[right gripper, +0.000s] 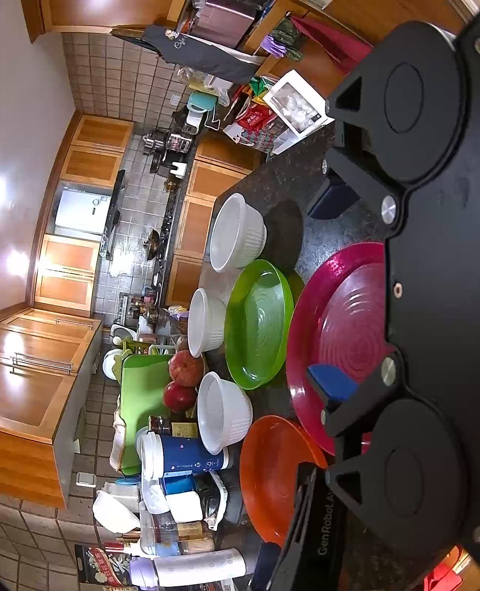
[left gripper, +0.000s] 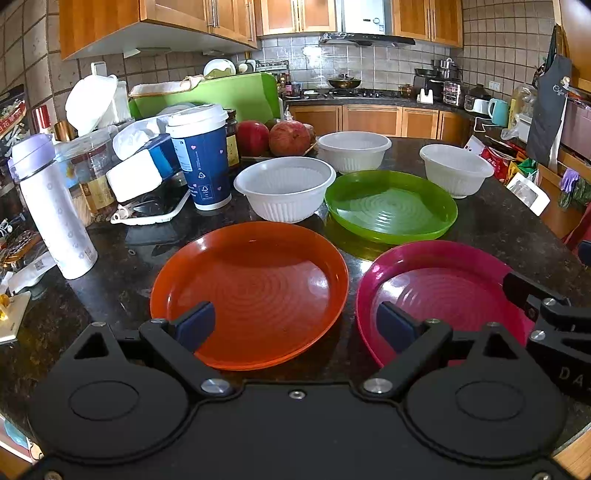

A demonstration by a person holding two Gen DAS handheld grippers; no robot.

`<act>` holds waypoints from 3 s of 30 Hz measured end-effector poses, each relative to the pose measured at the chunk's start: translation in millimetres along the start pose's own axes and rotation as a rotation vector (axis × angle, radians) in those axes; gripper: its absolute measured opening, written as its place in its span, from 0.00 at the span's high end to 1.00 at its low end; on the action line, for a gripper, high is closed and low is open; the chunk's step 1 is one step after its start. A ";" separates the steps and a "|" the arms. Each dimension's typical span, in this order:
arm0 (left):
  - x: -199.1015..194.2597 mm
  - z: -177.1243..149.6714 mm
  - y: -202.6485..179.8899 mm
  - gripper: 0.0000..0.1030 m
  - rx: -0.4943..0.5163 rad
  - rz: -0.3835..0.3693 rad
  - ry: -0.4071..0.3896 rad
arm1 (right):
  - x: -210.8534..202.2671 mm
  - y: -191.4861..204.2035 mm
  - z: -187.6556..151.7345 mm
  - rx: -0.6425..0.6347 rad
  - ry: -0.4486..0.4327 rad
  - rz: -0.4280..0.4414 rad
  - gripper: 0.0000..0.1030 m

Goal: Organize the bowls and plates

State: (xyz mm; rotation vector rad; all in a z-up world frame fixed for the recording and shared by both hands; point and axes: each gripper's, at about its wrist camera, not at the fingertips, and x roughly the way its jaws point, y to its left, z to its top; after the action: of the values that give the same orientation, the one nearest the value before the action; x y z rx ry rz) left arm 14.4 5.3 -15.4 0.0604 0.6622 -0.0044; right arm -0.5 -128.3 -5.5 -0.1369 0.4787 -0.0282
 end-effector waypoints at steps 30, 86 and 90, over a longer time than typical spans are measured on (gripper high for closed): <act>13.4 7.9 19.9 0.11 0.022 -0.064 0.022 | 10.9 3.9 2.0 0.061 0.027 0.005 0.30; 37.8 -0.9 -32.6 0.63 -0.010 -0.184 0.206 | 89.7 -79.4 -12.1 0.014 0.274 0.212 0.88; 33.8 0.7 -40.0 0.63 0.000 -0.196 0.210 | 82.9 -88.4 -15.1 0.032 0.278 0.198 0.88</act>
State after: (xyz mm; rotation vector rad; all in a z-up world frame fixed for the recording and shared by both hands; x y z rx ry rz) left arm 40.5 -34.2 -37.9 -0.0050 0.8763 -0.1889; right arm 66.6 -222.7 -44.5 -0.0538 0.7677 0.1408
